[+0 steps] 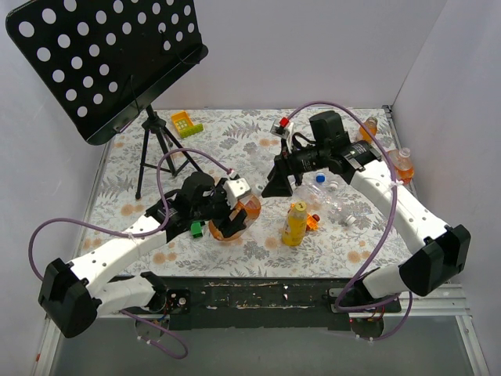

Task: Unscrew the bottle caps
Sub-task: Unscrew the bottle cap from the plastic bottle.

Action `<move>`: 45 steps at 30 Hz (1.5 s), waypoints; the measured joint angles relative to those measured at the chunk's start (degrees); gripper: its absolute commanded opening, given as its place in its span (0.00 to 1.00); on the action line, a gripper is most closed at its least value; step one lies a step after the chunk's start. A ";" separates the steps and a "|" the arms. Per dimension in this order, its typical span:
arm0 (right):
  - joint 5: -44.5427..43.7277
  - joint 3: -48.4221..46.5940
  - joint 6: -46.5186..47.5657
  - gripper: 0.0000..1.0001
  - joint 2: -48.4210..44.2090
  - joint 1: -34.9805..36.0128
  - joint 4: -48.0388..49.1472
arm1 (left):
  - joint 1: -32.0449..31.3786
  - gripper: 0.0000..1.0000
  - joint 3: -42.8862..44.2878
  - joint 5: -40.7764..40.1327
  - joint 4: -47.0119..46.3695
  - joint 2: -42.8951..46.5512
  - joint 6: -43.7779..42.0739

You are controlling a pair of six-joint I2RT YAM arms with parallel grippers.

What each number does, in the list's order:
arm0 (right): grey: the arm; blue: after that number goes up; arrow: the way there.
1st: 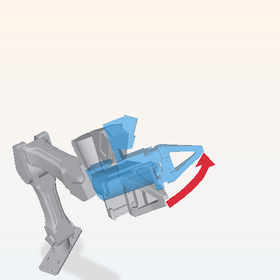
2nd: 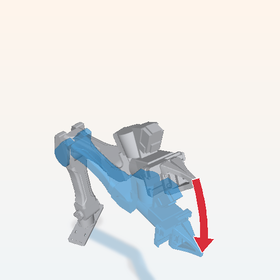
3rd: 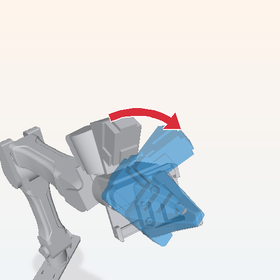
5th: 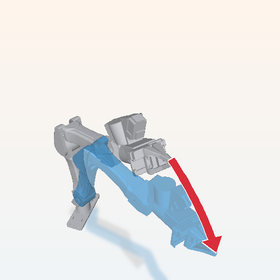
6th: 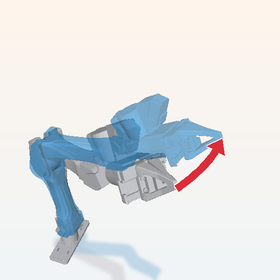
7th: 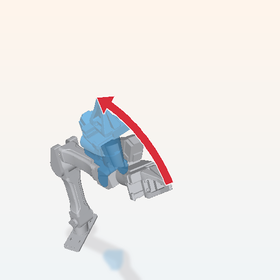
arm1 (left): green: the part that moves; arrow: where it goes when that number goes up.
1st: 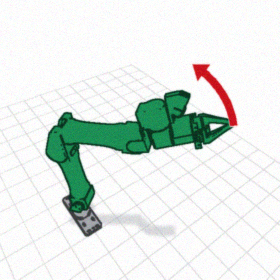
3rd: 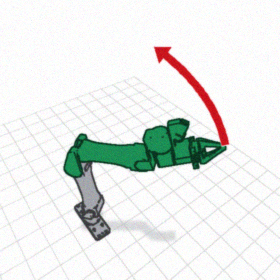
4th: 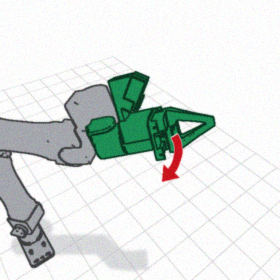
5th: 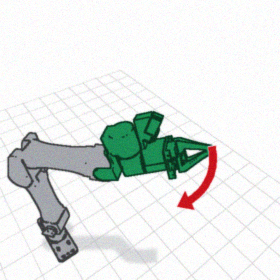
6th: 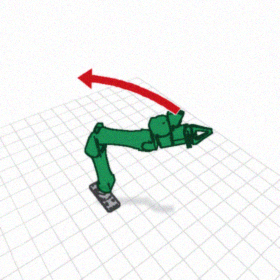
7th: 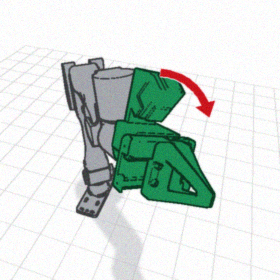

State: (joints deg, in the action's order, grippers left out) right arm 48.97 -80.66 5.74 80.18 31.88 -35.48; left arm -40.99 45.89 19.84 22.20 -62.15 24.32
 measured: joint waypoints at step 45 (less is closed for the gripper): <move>-5.77 -0.28 58.36 0.54 -1.68 8.96 -9.16 | 7.30 0.00 4.90 19.67 6.86 -4.11 -11.96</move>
State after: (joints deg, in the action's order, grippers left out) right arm 43.20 -80.95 64.10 78.50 40.84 -44.64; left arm -33.69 50.78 39.51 29.06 -66.26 12.36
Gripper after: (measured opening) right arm 0.310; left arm 0.749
